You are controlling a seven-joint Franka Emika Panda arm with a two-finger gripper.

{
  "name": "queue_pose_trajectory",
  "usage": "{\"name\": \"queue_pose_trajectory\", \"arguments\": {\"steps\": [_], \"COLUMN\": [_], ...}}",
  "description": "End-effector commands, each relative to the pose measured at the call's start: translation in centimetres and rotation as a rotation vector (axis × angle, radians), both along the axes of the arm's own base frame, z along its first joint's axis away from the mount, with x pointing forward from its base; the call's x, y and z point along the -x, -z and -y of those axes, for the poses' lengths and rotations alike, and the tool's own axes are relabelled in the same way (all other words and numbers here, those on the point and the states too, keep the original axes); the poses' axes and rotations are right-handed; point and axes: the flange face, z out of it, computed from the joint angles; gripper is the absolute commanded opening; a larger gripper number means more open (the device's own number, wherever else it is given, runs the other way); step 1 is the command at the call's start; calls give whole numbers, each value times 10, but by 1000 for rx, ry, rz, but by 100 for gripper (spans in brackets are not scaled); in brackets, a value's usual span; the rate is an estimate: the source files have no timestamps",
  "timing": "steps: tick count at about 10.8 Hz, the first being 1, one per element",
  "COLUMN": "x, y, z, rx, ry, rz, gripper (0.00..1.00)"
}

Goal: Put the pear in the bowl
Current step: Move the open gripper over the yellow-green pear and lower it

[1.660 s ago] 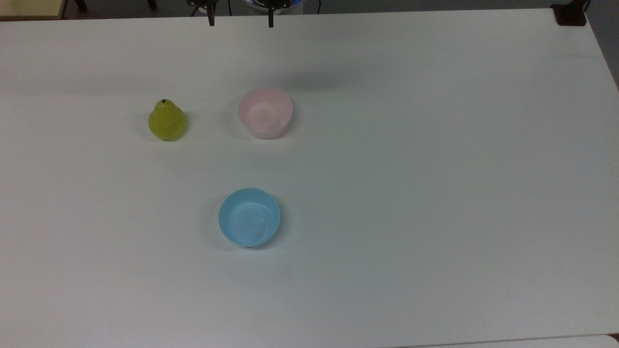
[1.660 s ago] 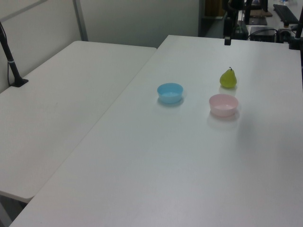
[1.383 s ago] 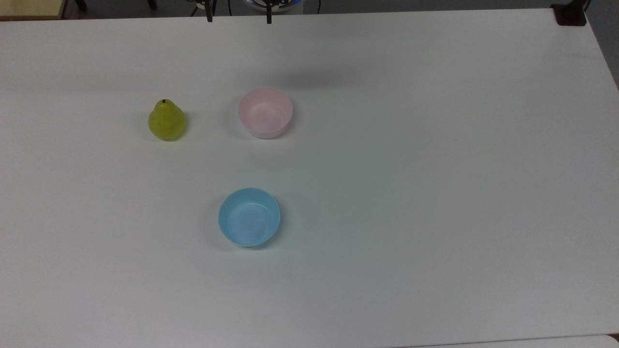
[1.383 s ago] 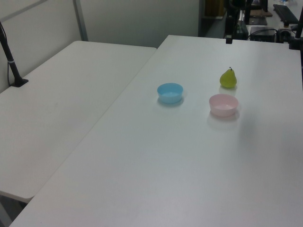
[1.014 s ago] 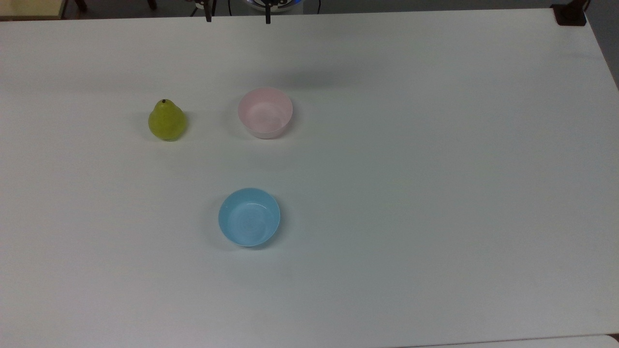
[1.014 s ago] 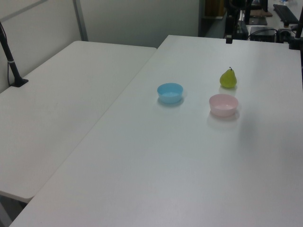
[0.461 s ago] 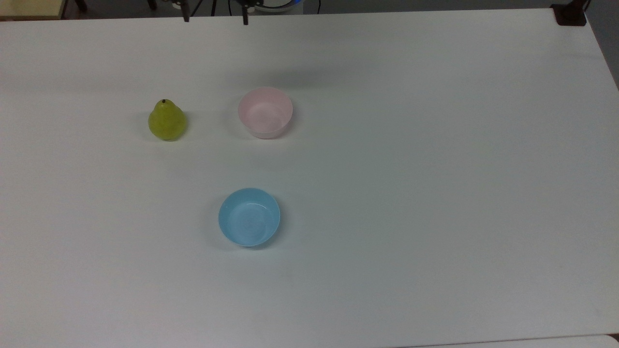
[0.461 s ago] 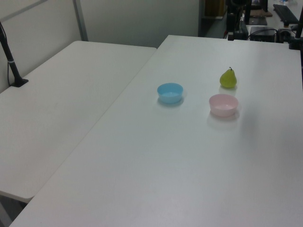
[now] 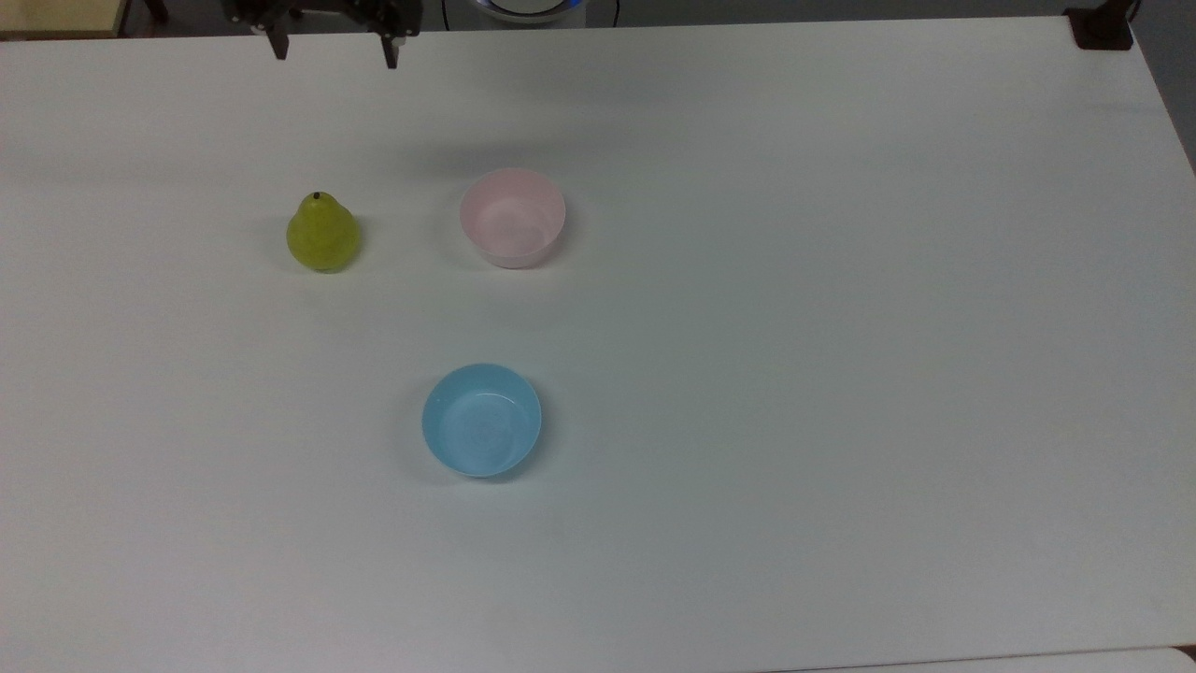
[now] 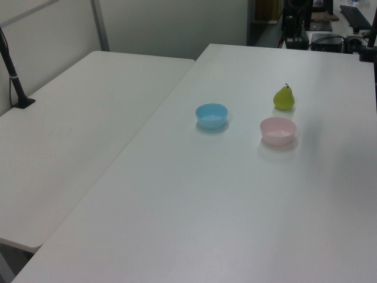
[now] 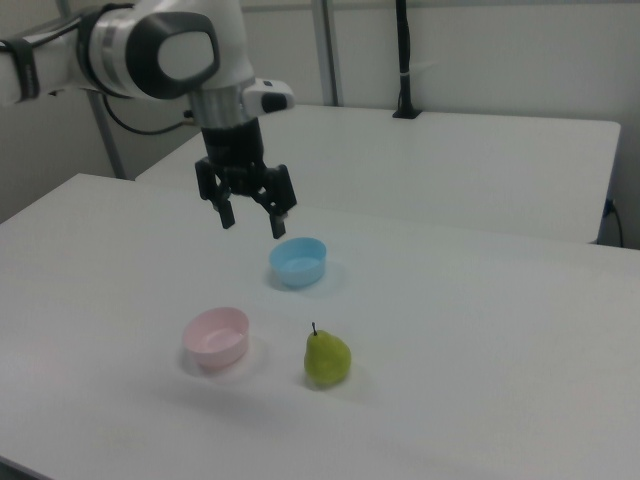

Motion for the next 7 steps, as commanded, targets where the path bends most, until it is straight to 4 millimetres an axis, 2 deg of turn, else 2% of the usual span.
{"name": "queue_pose_trajectory", "arguments": {"steps": [1, 2, 5, 7], "x": [-17, -20, -36, -40], "y": [35, 54, 119, 158], "z": [32, 43, 60, 66], "rx": [-14, -14, 5, 29], "ry": [-57, -61, -52, -66], "rz": [-13, -31, -53, -61], "gripper": [100, 100, 100, 100]}}
